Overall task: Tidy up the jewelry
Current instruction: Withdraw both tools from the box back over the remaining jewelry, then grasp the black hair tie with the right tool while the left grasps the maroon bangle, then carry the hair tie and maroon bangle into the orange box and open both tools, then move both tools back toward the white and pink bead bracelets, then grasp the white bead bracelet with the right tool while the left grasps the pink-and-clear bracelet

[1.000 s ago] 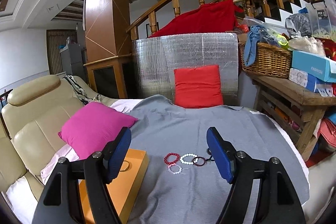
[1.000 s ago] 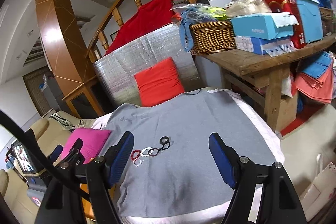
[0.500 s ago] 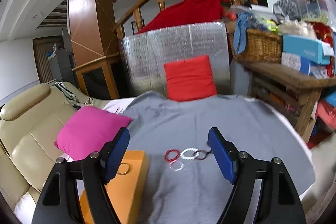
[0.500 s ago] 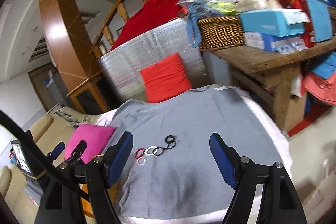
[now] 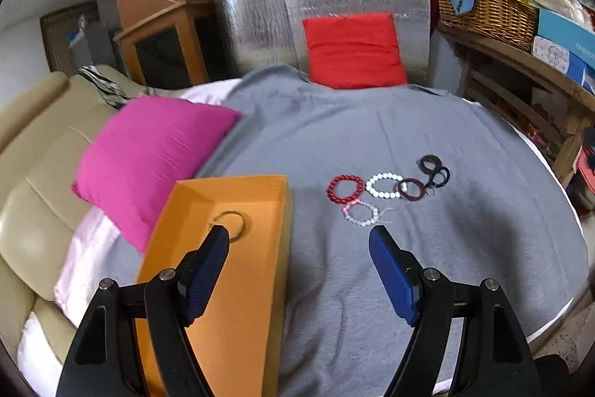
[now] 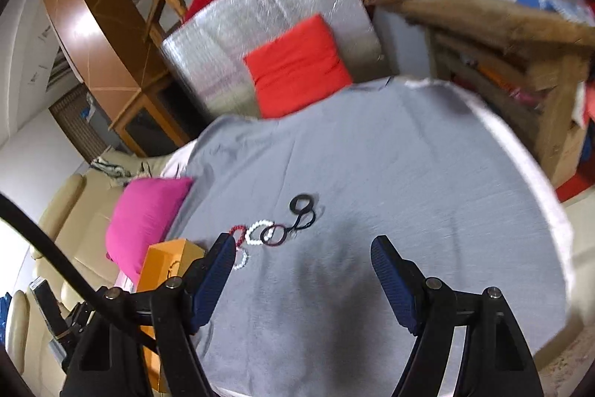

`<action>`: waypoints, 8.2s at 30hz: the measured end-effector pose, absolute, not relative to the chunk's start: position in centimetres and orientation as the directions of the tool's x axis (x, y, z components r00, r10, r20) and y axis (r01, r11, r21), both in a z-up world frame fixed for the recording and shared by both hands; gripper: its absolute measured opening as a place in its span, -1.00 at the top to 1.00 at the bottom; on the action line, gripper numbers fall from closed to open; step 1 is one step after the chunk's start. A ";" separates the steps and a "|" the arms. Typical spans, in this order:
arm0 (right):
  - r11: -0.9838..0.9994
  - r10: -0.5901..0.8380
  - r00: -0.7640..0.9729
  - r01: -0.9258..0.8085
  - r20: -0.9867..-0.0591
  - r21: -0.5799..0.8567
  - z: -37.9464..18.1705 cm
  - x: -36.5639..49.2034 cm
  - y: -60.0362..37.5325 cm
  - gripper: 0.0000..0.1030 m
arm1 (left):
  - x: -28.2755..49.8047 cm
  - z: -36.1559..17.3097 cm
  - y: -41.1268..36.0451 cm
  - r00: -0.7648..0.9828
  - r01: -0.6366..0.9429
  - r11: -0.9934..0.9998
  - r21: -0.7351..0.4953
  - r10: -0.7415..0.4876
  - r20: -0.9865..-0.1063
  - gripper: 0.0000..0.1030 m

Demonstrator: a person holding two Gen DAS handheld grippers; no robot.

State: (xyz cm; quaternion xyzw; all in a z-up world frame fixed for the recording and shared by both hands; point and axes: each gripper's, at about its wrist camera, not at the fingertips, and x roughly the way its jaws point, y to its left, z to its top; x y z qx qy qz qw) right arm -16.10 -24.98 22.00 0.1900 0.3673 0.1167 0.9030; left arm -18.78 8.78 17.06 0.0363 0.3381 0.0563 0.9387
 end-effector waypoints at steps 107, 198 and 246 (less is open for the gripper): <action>0.645 0.746 0.354 -0.596 -0.565 0.478 13.1 -10.1 3.3 0.87 | -21.4 11.6 20.0 0.683 -0.204 0.979 -0.021 0.127 -0.719 0.89; 0.780 0.595 0.395 -0.076 -0.700 0.621 8.7 0.9 -14.7 0.52 | -7.8 7.4 4.4 0.560 0.028 1.000 0.012 -0.006 -0.828 -0.17; 0.941 0.327 0.430 -0.064 -0.842 0.333 5.1 3.7 -13.4 0.79 | -0.3 2.1 4.0 0.540 0.070 0.991 -0.113 -0.133 -0.831 0.60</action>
